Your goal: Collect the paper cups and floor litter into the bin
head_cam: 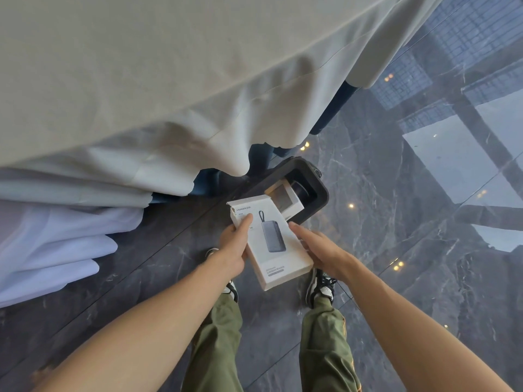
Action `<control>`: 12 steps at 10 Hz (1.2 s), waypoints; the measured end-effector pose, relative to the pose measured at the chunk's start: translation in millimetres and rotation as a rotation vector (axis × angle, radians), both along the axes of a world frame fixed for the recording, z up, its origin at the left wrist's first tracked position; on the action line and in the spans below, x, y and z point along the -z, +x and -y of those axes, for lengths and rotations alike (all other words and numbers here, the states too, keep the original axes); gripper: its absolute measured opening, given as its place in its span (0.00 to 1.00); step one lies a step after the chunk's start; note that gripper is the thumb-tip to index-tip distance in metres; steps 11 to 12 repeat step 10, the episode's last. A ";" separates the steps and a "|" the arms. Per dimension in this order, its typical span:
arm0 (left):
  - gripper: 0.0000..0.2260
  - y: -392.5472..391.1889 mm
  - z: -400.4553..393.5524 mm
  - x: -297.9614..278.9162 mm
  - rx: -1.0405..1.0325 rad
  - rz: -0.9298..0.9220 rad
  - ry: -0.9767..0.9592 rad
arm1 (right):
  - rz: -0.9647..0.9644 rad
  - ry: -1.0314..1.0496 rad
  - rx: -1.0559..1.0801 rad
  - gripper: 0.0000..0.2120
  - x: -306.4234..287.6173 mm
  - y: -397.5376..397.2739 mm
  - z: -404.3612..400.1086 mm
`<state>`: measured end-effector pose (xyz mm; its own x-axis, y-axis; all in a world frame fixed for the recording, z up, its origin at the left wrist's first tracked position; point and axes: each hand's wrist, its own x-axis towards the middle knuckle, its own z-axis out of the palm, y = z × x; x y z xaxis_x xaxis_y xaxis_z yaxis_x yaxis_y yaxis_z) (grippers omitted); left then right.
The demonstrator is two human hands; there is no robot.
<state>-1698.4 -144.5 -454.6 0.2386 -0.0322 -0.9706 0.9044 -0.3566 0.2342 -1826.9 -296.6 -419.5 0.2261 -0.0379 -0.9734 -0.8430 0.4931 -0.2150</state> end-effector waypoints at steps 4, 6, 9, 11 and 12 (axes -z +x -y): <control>0.13 -10.6 3.7 15.1 0.137 -0.051 -0.036 | -0.030 -0.341 -0.029 0.12 12.9 8.4 17.8; 0.13 -16.6 3.5 8.2 0.250 -0.129 -0.073 | -0.095 -0.388 -0.173 0.15 21.9 28.3 20.2; 0.14 -5.6 3.1 -13.2 0.364 0.064 -0.016 | -0.177 -0.431 -0.206 0.22 24.0 50.4 15.1; 0.22 5.3 7.9 -35.5 0.591 0.213 0.054 | -0.105 -0.469 -0.339 0.21 3.1 46.7 8.9; 0.22 5.3 7.9 -35.5 0.591 0.213 0.054 | -0.105 -0.469 -0.339 0.21 3.1 46.7 8.9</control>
